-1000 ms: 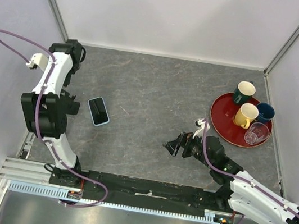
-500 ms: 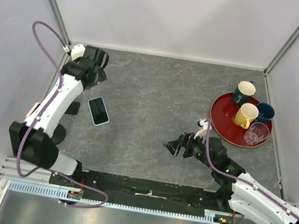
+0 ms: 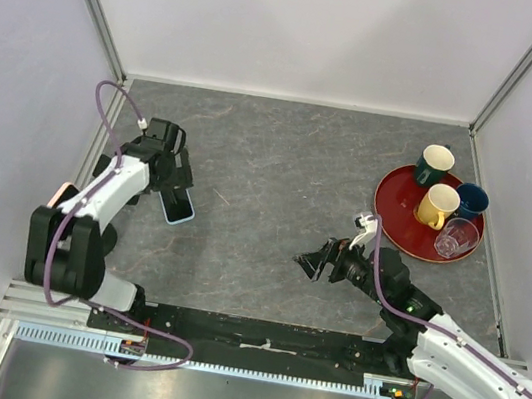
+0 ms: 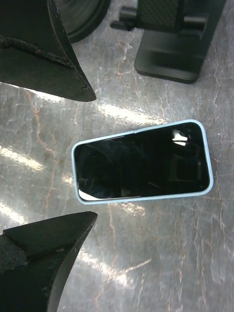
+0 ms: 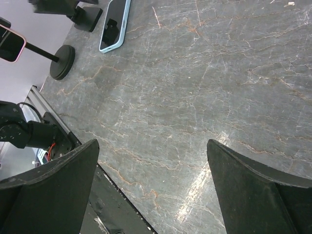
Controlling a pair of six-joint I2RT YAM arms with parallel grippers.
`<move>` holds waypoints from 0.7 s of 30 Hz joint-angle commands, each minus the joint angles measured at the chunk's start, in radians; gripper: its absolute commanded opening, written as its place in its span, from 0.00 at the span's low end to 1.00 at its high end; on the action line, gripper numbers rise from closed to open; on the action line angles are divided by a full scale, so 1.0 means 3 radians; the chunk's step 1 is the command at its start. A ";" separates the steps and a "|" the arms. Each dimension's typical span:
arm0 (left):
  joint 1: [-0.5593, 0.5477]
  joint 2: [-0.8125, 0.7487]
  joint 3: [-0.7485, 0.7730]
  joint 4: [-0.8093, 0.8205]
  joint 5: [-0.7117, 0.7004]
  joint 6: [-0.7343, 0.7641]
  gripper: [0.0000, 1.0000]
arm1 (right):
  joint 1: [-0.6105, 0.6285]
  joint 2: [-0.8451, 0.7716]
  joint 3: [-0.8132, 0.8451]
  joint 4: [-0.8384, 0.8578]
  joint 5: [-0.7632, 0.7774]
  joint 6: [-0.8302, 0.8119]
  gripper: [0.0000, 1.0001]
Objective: Place the phone on the phone stand
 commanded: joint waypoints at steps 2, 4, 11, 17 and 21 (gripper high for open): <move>0.0079 0.0430 0.0128 0.0190 0.0146 0.0156 1.00 | -0.0001 -0.0089 0.0079 0.0005 -0.0053 -0.0052 0.98; 0.0120 0.0496 0.0123 0.0288 0.0326 0.0166 1.00 | -0.0006 -0.0105 0.0069 0.0010 -0.0033 -0.0047 0.98; 0.0309 0.0757 0.0144 0.0329 0.0643 0.0074 1.00 | -0.0006 -0.0166 0.0064 0.0015 -0.0038 -0.0021 0.98; 0.0376 0.0967 0.0195 0.0314 0.0741 -0.0058 1.00 | -0.0006 -0.0238 0.0053 -0.0026 -0.0022 -0.0006 0.98; 0.0376 0.1013 0.0184 0.0329 0.0741 -0.0094 1.00 | -0.0001 -0.0258 0.0074 -0.0036 -0.0038 -0.0006 0.98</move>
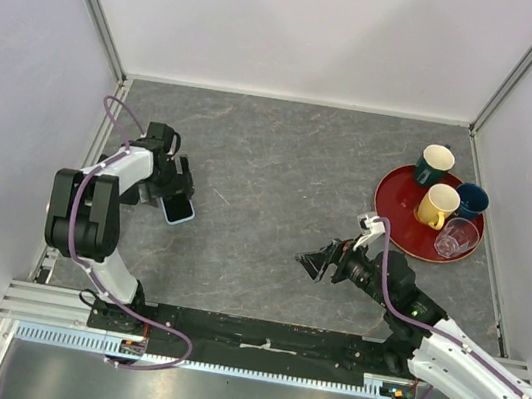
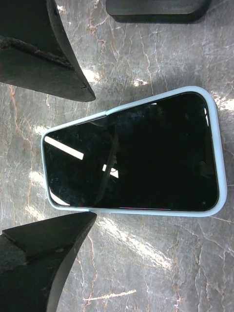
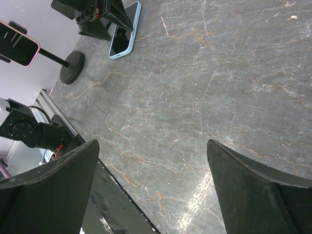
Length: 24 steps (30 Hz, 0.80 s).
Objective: Place the phone on the phone stand
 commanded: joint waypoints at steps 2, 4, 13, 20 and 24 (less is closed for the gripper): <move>0.0018 0.0049 0.0107 0.0089 0.0084 -0.0159 1.00 | -0.0006 -0.0051 0.0079 0.0003 -0.0017 0.0005 0.98; 0.0018 0.0095 0.0117 0.0073 0.0023 -0.0195 1.00 | -0.0001 -0.0066 0.0084 -0.0007 -0.0023 0.0005 0.98; 0.0013 0.0167 0.0229 -0.0162 -0.0294 -0.0624 1.00 | -0.0006 -0.0051 0.0089 -0.0017 -0.0002 -0.0010 0.98; 0.0013 0.0340 0.0367 -0.0187 -0.0268 -0.0804 1.00 | -0.0006 0.0163 0.0115 0.0095 -0.0053 -0.0010 0.98; 0.0013 0.0468 0.0475 -0.0269 -0.0416 -0.0763 1.00 | -0.0006 0.0230 0.0104 0.0167 -0.0074 0.0005 0.98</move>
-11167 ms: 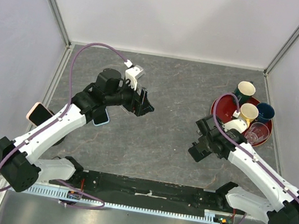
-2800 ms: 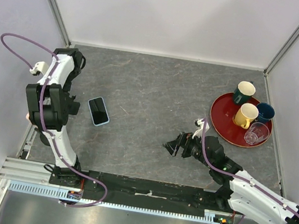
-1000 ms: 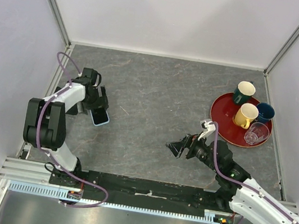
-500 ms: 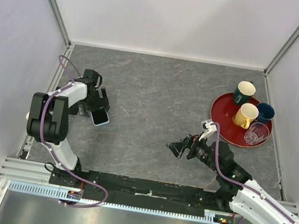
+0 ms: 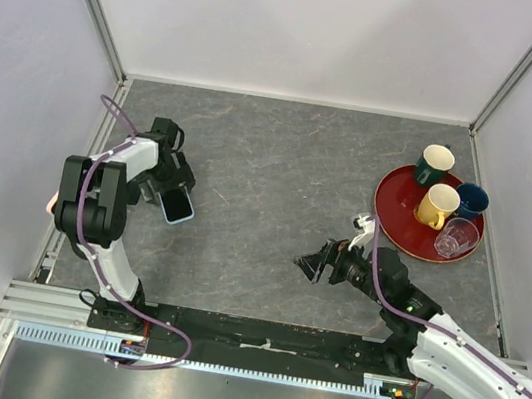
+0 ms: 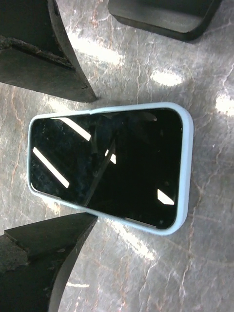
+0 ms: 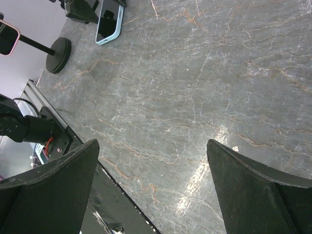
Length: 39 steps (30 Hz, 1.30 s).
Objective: Place the phone on the phone stand
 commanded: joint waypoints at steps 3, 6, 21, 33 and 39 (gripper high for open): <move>0.0011 0.0137 0.0172 -0.0077 -0.0263 -0.0167 1.00 | -0.0001 0.0070 0.0079 0.0276 -0.0062 0.0016 0.98; 0.0011 0.0137 0.0147 -0.0041 -0.0273 -0.0213 1.00 | -0.0001 0.0136 0.0079 0.0322 -0.0093 0.0031 0.98; -0.0092 0.0265 0.0101 0.0015 -0.0381 -0.0372 0.83 | -0.0006 0.0029 0.0063 0.0307 -0.0103 0.0092 0.98; -0.0158 -0.0031 -0.0073 0.0143 -0.0529 -0.0274 0.02 | -0.0006 -0.0226 0.0099 0.0062 -0.0011 0.0092 0.98; -0.0367 -0.0415 -0.0078 -0.0036 -0.1009 -0.0493 0.02 | -0.0006 -0.0227 0.0099 0.0041 0.0014 0.0087 0.98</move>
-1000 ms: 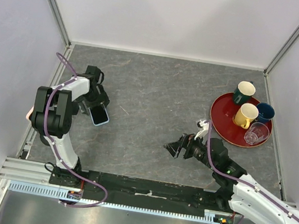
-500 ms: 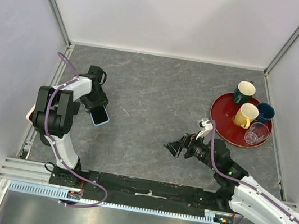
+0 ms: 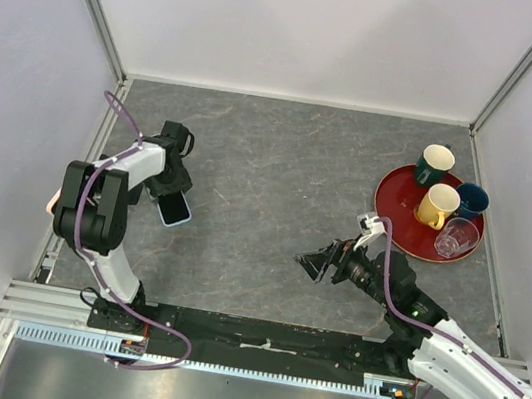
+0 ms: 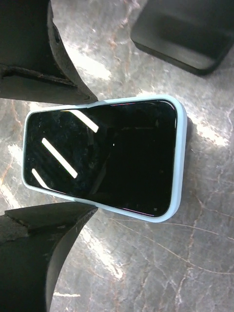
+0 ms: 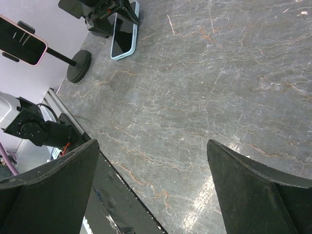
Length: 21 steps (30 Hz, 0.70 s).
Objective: Place the phone on the phone stand
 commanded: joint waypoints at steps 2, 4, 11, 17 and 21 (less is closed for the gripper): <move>-0.0202 -0.0412 0.0040 -0.0236 -0.0644 -0.0337 0.02 | -0.0006 0.0028 0.0104 0.0013 0.0048 0.0013 0.98; -0.0289 -0.0514 0.0051 -0.0298 -0.0838 -0.0454 0.02 | -0.0006 0.0069 0.0110 0.0044 0.0037 0.0013 0.98; -0.0417 -0.0775 0.0239 -0.0707 -0.1309 -0.0939 0.02 | -0.0006 0.0120 0.0104 0.0105 -0.0004 0.0024 0.98; -0.0617 -0.0770 0.0720 -0.1156 -0.1779 -0.1318 0.02 | -0.0011 0.0095 0.0109 0.0085 -0.0024 0.0019 0.98; -0.0653 -0.0719 0.1078 -0.1596 -0.2305 -0.1645 0.02 | -0.0006 0.0018 0.0099 0.0059 -0.0009 0.0013 0.98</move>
